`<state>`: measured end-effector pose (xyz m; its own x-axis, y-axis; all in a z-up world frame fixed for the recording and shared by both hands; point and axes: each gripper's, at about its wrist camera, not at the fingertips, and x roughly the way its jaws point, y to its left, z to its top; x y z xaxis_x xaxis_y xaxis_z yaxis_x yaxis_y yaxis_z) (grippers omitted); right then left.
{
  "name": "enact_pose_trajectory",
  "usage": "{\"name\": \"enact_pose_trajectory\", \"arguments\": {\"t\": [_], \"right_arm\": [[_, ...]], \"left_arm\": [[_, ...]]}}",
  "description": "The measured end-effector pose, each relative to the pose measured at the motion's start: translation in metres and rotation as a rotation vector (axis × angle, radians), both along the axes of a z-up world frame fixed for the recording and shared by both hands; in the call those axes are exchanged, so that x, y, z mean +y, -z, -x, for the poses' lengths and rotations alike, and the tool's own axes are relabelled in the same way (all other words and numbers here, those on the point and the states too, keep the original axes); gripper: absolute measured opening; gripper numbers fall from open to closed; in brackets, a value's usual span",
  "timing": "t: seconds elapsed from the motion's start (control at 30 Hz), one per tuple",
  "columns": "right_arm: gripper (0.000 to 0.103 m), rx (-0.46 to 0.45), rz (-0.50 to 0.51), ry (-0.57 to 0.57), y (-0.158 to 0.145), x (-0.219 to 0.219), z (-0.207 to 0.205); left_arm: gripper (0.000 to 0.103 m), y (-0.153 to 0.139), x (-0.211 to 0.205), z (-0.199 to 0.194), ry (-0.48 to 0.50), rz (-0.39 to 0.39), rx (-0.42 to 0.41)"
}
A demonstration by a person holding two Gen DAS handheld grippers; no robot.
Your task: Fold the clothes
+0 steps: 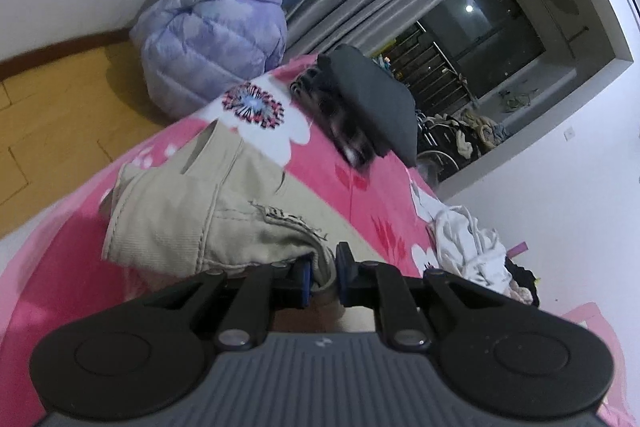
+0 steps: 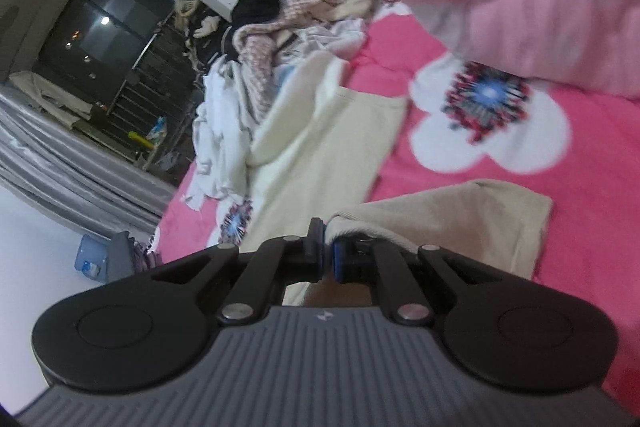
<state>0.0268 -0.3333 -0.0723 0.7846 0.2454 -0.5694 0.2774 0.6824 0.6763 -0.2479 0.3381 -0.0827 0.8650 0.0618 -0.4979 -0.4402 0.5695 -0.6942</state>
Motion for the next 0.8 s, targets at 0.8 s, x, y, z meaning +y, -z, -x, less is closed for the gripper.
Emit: {"name": "enact_pose_trajectory", "arguments": {"t": [0.8], "right_arm": [[0.010,0.261,-0.178,-0.256,0.087,0.044,-0.242]], "left_arm": [[0.024,0.065,0.063,-0.163,0.031,0.027,0.176]]}}
